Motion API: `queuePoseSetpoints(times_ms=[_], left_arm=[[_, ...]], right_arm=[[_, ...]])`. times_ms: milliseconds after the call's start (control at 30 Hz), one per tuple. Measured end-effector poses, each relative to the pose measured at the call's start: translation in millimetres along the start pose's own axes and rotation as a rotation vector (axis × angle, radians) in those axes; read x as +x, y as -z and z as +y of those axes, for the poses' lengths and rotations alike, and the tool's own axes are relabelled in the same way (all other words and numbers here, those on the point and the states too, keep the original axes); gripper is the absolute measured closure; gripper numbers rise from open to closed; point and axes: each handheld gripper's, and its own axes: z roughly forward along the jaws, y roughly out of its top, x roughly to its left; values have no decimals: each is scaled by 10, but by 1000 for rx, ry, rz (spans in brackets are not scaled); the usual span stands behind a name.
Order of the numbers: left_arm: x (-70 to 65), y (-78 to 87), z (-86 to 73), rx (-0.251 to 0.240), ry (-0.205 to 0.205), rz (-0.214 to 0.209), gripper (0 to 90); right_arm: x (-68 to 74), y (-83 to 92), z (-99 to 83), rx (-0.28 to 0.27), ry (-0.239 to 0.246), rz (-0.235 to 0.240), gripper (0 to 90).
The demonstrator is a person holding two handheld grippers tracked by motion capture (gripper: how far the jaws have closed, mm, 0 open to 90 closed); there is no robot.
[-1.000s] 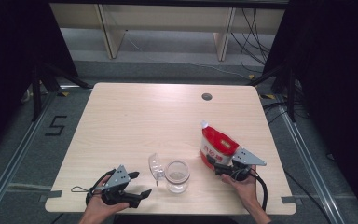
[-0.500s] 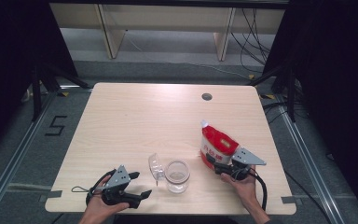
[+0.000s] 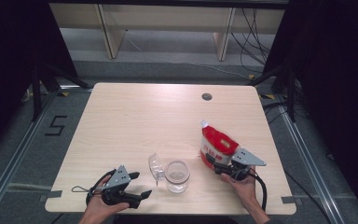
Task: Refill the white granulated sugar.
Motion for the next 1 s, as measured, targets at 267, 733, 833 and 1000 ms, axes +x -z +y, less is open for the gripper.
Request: queuePoseSetpoints(times_ms=[267,733,833,1000], left_arm=[[2,-4,-1,0,0,-3,205],[-6,3,1,1,-8,-6,222],[-10,3,2,6,-16,-7,227],[-7,4,2,5,-14,-7,229]], right_arm=[[10,3,3,2,-15,3,424],[-15,-6,25,-5,24,1,457],[11,19,26,13,-23,13,460],[-34,36,37,24,-10,30,465]])
